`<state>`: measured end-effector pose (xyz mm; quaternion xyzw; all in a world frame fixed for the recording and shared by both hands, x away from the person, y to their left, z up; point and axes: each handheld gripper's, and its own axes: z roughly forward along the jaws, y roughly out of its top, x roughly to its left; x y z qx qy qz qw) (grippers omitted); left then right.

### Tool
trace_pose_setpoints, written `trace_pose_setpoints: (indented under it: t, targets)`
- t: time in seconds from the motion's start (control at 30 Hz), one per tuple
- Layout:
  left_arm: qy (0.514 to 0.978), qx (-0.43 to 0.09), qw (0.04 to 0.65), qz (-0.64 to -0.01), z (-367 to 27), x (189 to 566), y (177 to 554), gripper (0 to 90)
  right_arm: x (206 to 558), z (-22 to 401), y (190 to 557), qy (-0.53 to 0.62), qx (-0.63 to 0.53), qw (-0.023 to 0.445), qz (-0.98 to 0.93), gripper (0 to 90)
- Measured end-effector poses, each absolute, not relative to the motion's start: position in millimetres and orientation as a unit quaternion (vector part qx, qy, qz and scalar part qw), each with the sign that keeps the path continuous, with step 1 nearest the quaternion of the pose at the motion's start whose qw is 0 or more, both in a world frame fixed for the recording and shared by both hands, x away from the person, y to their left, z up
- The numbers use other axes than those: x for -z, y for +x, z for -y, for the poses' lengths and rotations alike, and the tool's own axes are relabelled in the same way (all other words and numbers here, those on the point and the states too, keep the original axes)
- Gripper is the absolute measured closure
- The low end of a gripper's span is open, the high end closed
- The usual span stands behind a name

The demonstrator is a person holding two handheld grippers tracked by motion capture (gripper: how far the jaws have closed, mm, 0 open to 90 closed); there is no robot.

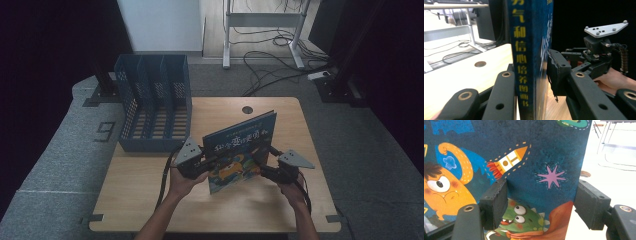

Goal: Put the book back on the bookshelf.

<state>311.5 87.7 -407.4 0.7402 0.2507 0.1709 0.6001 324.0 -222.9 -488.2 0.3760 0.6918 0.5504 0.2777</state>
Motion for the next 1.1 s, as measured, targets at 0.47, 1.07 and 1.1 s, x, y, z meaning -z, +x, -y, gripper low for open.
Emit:
trace_pose_setpoints:
  t: [0.47,1.07,1.1]
  targets:
    - [0.733,-0.153,0.615,-0.249,-85.0,408.0,313.2,70.0,488.8,212.0,322.8,0.354,-0.561,0.260,-0.702,32.2]
    - [0.706,-0.160,0.641,-0.254,-85.8,413.6,302.2,82.0,494.4,208.5,328.0,0.366,-0.551,0.239,-0.711,30.6]
    - [0.705,-0.161,0.642,-0.254,-85.5,413.2,301.4,82.1,494.5,208.7,328.2,0.367,-0.550,0.239,-0.711,30.5]
